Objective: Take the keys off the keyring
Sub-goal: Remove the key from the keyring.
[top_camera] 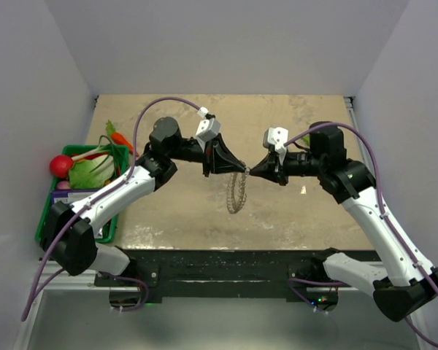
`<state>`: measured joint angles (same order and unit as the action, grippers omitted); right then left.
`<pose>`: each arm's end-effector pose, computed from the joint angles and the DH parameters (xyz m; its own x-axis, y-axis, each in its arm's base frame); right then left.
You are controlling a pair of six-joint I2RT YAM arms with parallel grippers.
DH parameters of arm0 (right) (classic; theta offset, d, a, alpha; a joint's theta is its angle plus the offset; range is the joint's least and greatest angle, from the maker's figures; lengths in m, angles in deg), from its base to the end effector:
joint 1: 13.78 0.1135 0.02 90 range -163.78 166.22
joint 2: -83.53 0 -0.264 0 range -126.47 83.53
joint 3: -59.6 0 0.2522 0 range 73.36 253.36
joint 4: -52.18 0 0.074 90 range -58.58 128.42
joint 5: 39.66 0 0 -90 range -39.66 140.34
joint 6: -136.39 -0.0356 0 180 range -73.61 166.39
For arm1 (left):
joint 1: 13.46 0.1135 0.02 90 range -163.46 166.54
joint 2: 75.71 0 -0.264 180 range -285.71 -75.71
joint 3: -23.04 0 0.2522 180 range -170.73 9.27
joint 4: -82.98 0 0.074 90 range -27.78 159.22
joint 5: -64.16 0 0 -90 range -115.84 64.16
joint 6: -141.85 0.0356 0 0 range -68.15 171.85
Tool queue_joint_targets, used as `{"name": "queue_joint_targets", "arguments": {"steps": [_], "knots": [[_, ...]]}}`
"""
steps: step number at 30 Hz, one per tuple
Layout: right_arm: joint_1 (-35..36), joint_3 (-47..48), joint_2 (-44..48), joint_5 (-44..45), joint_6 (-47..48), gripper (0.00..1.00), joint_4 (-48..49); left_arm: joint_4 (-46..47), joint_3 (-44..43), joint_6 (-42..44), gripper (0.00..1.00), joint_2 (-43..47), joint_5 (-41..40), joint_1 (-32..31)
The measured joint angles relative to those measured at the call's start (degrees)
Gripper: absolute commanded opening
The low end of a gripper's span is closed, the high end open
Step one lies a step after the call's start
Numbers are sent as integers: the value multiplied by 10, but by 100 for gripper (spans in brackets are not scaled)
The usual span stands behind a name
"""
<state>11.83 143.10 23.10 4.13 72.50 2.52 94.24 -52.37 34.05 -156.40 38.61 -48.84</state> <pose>0.1782 0.1139 0.3978 0.0254 -0.3256 -0.9452 -0.9689 0.2247 -0.1034 0.2401 -0.2099 0.3601 -0.2191 -0.0061 -0.9757 0.9603 -0.1783 -0.2145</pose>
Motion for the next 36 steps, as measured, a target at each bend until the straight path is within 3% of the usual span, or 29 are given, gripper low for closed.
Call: {"name": "queue_joint_targets", "arguments": {"steps": [20, 27, 36], "knots": [[33, 0, -12, -14, 1, 1, 9, 110, 24, -102, 0, -2, 40, 10], [37, 0, -17, -13, 4, 31, 10, 121, 25, -112, 0, -2, 46, 12], [38, 12, -2, -19, 28, 37, -40, 154, 26, -123, 0, -2, 47, 11]]}}
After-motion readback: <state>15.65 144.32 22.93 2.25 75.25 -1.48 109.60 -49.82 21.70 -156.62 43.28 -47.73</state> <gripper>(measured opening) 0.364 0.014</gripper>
